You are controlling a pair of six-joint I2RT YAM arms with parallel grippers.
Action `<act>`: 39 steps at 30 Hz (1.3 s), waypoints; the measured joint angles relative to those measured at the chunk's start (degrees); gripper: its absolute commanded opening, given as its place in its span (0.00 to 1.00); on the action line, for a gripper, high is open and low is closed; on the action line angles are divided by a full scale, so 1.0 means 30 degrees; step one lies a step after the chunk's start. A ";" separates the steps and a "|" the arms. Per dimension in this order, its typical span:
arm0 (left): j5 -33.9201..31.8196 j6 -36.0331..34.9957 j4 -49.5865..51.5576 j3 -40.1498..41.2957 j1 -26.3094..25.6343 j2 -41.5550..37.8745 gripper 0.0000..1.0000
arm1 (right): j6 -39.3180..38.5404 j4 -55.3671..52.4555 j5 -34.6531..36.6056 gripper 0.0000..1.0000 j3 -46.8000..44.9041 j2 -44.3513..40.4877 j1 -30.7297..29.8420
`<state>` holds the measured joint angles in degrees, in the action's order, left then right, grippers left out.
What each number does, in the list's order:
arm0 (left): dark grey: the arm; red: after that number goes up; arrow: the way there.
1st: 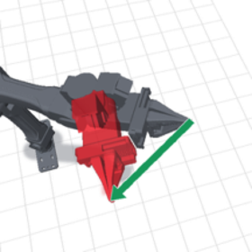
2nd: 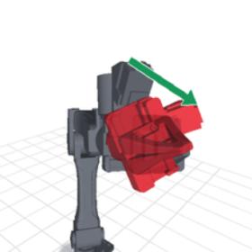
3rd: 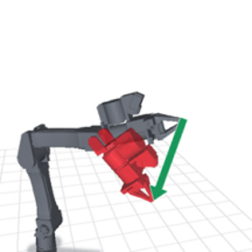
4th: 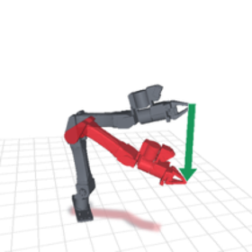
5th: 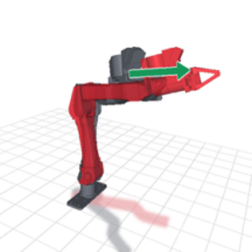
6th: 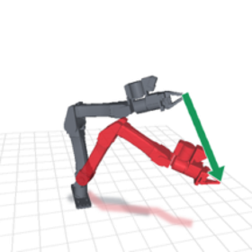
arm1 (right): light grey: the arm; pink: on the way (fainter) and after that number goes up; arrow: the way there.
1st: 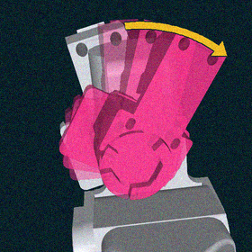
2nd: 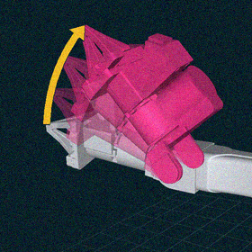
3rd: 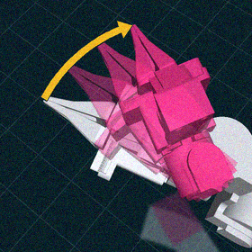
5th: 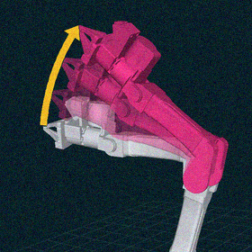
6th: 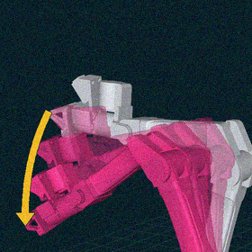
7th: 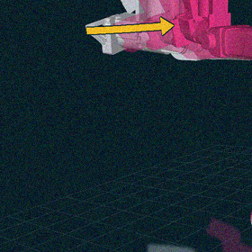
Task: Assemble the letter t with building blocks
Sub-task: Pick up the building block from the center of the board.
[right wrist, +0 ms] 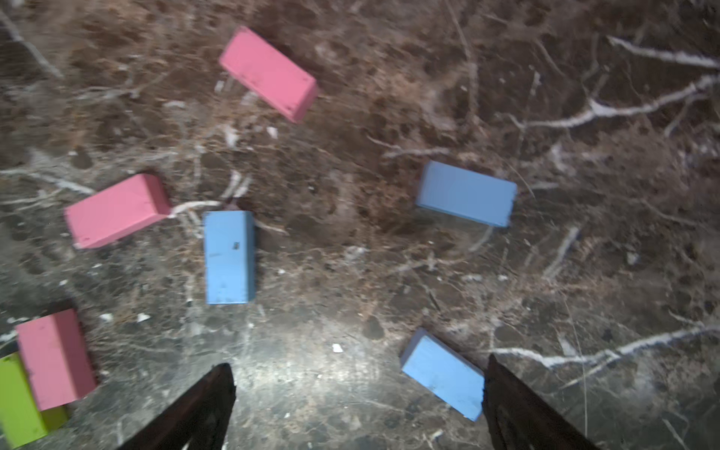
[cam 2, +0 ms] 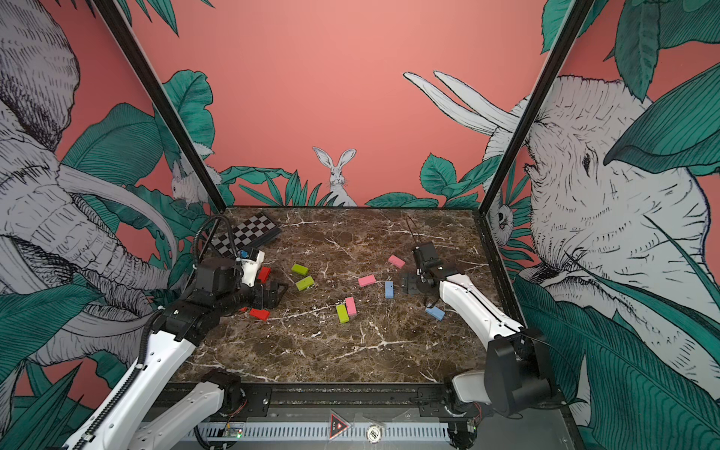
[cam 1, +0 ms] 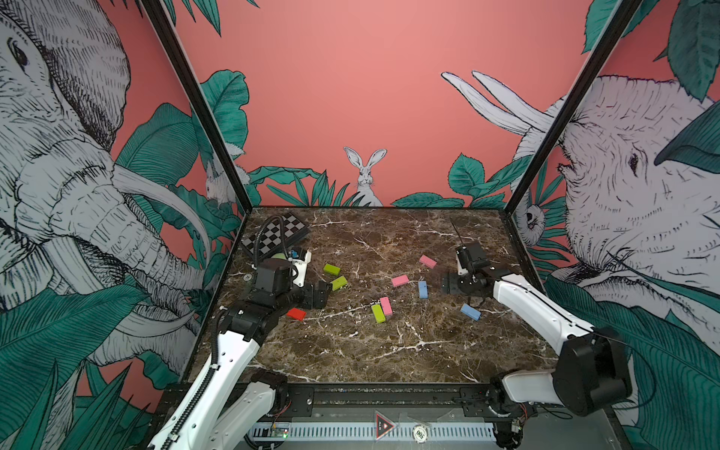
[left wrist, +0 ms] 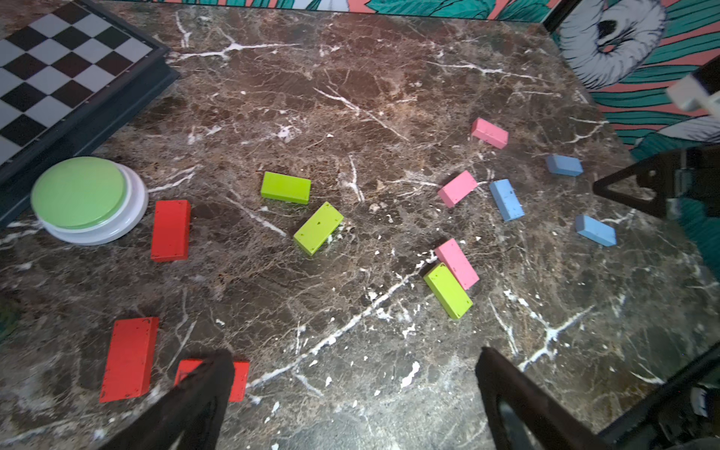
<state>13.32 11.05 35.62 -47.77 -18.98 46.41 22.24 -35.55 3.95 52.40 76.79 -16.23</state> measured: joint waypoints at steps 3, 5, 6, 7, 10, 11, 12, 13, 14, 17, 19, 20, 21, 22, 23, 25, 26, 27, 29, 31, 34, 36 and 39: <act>0.0911 0.0036 -0.0138 0.0168 -0.0117 -0.0197 0.99 | 0.0007 0.0036 -0.0525 0.98 -0.0765 -0.0124 0.0743; 0.1224 0.0022 -0.0138 0.0240 -0.0415 -0.0342 0.99 | 0.0015 0.0219 -0.1005 0.98 -0.1202 -0.0117 0.1195; 0.1260 -0.0022 -0.0131 0.0262 -0.0678 -0.0452 0.99 | 0.0022 0.0364 -0.1246 0.98 -0.1464 -0.0109 0.1428; 0.1224 -0.0066 -0.0102 0.0270 -0.1027 -0.0583 0.99 | 0.0029 0.0488 -0.1413 0.98 -0.1661 -0.0087 0.1654; 0.0663 -0.0270 -0.0007 0.0270 -0.2229 -0.0918 0.99 | 0.0036 0.0794 -0.1749 0.98 -0.2113 0.0087 0.2215; 0.0401 -0.0350 0.0029 0.0270 -0.2652 -0.0998 0.99 | 0.0036 0.0867 -0.1851 0.98 -0.2208 0.0168 0.2368; 0.0066 -0.0459 0.0080 0.0270 -0.3104 -0.1042 0.99 | 0.0036 0.0976 -0.1967 0.98 -0.2288 0.0262 0.2521; -0.0284 -0.0554 0.0131 0.0270 -0.3497 -0.1056 0.99 | 0.0036 0.1107 -0.2106 0.98 -0.2353 0.0364 0.2637; -0.0583 -0.0612 0.0189 0.0270 -0.3803 -0.1056 0.99 | 0.0036 0.1231 -0.2164 0.98 -0.2419 0.0459 0.2747; -0.1326 -0.0743 0.0408 0.0270 -0.4386 -0.1100 0.99 | 0.0036 0.1705 -0.2463 0.98 -0.2739 0.0670 0.3075; -0.1647 -0.0816 0.0437 0.0270 -0.4503 -0.1246 0.99 | 0.0066 0.2011 -0.2703 0.97 -0.3045 0.0765 0.3293; -0.1792 -0.0838 0.0437 0.0270 -0.4532 -0.1341 0.99 | 0.0080 0.2171 -0.2922 0.97 -0.3213 0.0852 0.3439; -0.1923 -0.0867 0.0437 0.0270 -0.4561 -0.1472 0.99 | 0.0087 0.2295 -0.3096 0.97 -0.3381 0.0925 0.3555; -0.2069 -0.0889 0.0437 0.0270 -0.4561 -0.1596 0.99 | 0.0095 0.2477 -0.3271 0.96 -0.3563 0.1005 0.3665; -0.2193 -0.0903 0.0437 0.0270 -0.4568 -0.1719 0.99 | 0.0117 0.2565 -0.3468 0.96 -0.3687 0.1042 0.3716; -0.2361 -0.0918 0.0437 0.0270 -0.4575 -0.1916 0.99 | 0.0219 0.2718 -0.3789 0.95 -0.3912 0.1064 0.3832; -0.2426 -0.0940 0.0437 0.0270 -0.4575 -0.1953 0.99 | 0.0270 0.2790 -0.3978 0.94 -0.3993 0.1064 0.3840; -0.2492 -0.0969 0.0444 0.0270 -0.4575 -0.1967 0.99 | 0.0350 0.2856 -0.4138 0.94 -0.4051 0.1064 0.3840; -0.2667 -0.0991 0.0452 0.0270 -0.4575 -0.1953 0.99 | 0.0510 0.2987 -0.4430 0.91 -0.4182 0.1056 0.3840; -0.2798 -0.1027 0.0459 0.0270 -0.4575 -0.1953 0.99 | 0.0641 0.3089 -0.4779 0.88 -0.4335 0.1049 0.3840; -0.2922 -0.1042 0.0466 0.0270 -0.4575 -0.1989 0.99 | 0.0889 0.3249 -0.5217 0.82 -0.4590 0.0809 0.3840; -0.3024 -0.1042 0.0466 0.0270 -0.4575 -0.2018 0.99 | 0.1071 0.3322 -0.5566 0.76 -0.4838 0.0568 0.3840; -0.3162 -0.1042 0.0481 0.0270 -0.4575 -0.2040 0.99 | 0.1392 0.3395 -0.6076 0.68 -0.5195 0.0248 0.3840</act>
<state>3.84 7.92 37.06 -46.96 -32.71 40.29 26.41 -25.36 -14.28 36.82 77.54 -4.71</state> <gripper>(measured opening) 0.991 0.735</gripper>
